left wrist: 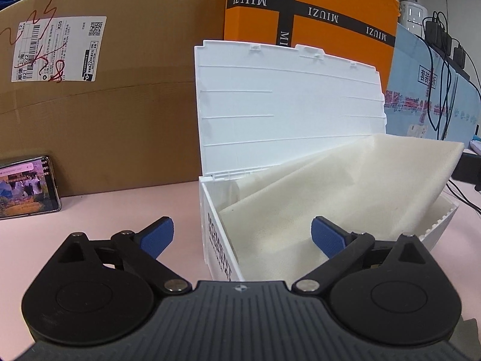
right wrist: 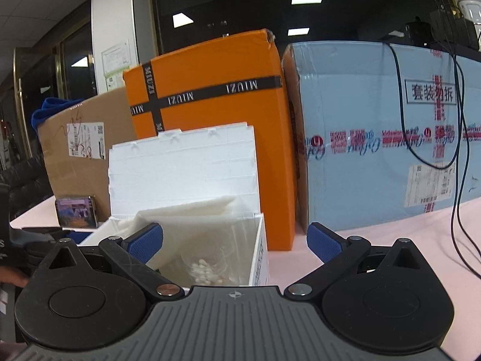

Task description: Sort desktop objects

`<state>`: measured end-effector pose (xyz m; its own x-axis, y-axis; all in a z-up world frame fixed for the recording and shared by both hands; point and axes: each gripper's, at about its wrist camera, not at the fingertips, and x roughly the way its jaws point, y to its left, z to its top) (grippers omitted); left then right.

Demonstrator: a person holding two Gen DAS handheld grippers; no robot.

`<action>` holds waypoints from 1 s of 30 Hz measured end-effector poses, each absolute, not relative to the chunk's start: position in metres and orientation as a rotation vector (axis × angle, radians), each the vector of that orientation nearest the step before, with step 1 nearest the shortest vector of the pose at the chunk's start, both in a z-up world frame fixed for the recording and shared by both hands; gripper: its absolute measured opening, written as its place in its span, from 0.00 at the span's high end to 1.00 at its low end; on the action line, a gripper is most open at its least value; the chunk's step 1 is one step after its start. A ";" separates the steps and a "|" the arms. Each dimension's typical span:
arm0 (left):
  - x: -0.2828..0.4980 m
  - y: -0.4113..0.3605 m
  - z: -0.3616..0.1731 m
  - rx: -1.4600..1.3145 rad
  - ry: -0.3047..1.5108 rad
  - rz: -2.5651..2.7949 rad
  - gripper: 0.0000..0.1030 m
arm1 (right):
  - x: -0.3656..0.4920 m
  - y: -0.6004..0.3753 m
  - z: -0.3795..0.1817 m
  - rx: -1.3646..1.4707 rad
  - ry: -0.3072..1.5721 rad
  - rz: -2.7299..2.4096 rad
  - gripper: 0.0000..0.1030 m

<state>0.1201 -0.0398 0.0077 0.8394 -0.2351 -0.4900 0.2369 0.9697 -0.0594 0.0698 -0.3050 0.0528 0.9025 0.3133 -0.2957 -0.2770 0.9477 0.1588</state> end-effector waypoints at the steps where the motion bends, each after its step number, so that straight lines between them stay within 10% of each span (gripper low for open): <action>1: 0.120 -0.040 0.007 0.002 0.518 -0.248 0.04 | 0.066 -0.305 0.056 0.113 0.307 0.298 0.00; 30: 0.115 -0.035 0.010 -0.022 0.482 -0.271 0.03 | 0.099 -0.269 0.043 -0.028 0.483 0.291 0.00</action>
<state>0.1155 -0.0349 0.0104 0.8509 -0.2626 -0.4551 0.2524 0.9640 -0.0844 0.0985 -0.2692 0.0435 0.8451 0.2692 -0.4618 -0.2823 0.9584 0.0422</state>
